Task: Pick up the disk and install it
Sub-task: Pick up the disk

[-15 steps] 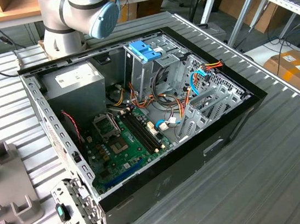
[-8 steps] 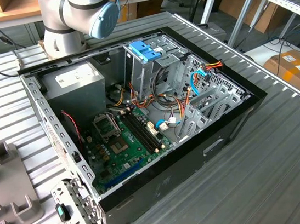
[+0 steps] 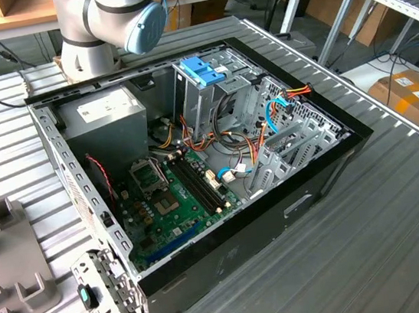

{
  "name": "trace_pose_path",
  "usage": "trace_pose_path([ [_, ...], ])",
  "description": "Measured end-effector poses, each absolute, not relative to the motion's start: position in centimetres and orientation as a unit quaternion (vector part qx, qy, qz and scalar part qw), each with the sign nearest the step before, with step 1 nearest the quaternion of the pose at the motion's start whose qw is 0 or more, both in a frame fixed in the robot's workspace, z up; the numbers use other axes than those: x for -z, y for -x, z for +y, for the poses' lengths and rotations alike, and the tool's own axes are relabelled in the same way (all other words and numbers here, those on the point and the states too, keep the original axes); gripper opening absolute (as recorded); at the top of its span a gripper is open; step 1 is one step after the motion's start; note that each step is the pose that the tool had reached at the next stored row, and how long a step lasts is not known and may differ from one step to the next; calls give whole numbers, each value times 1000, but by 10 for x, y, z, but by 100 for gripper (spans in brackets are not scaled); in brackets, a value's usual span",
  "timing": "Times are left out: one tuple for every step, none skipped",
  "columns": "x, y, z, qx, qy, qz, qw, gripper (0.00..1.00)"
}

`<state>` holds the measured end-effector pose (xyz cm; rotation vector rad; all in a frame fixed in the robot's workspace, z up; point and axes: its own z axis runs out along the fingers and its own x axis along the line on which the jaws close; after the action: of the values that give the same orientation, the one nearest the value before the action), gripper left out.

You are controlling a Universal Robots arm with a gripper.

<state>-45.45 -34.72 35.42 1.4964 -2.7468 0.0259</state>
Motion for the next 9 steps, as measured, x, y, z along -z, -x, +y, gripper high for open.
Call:
trace_pose_path([
  [-354,454,-347,-8,-486,-874,7,11],
  [-354,454,-347,-8,-490,-872,7,11],
  [-354,454,-347,-8,-493,-870,7,11],
  [-354,454,-347,-8,-493,-870,7,11],
  [-354,454,-347,-8,-493,-870,7,11],
  [-354,454,-347,-8,-494,-870,7,11],
  [-354,454,-347,-8,-494,-870,7,11],
  [-354,454,-347,-8,-494,-869,7,11],
  [-354,454,-347,-8,-499,-866,7,11],
])
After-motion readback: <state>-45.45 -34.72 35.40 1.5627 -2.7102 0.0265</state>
